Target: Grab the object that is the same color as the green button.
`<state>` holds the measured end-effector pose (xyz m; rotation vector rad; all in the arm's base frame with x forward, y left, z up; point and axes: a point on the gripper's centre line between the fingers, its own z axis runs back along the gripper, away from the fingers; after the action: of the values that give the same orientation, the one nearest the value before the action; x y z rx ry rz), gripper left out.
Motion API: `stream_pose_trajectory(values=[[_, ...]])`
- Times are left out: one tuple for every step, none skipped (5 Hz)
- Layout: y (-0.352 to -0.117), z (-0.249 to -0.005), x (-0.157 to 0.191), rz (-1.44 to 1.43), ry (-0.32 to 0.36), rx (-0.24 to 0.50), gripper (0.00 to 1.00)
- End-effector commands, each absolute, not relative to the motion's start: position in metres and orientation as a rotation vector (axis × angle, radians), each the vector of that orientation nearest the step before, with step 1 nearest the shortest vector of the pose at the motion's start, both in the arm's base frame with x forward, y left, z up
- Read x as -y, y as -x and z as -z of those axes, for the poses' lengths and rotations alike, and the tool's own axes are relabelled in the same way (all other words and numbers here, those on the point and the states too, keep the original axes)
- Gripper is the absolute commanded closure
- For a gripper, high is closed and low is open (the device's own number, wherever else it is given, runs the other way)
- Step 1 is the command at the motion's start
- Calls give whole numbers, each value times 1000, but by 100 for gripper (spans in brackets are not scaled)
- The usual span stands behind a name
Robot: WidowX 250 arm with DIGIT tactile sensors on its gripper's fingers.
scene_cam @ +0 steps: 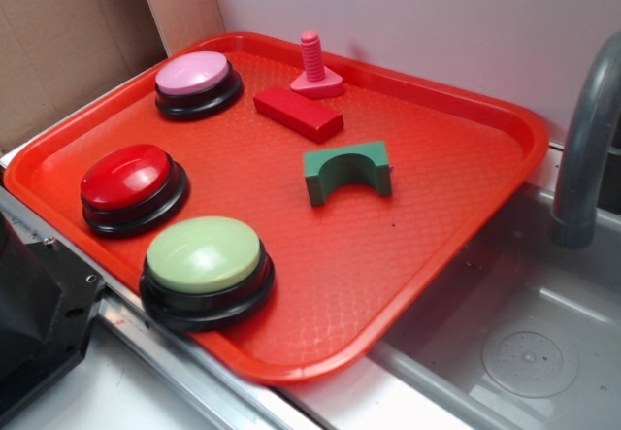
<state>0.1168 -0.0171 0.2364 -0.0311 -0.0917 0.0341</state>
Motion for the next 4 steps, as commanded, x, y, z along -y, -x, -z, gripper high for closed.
stream_pose_trajectory(values=[[-117,-236,17,-34,31,92,0],[-167,-191,52,137,111,177,0],[-210,-167,71,180,184,224,0],[-244,-121,87,160,178,196,0]])
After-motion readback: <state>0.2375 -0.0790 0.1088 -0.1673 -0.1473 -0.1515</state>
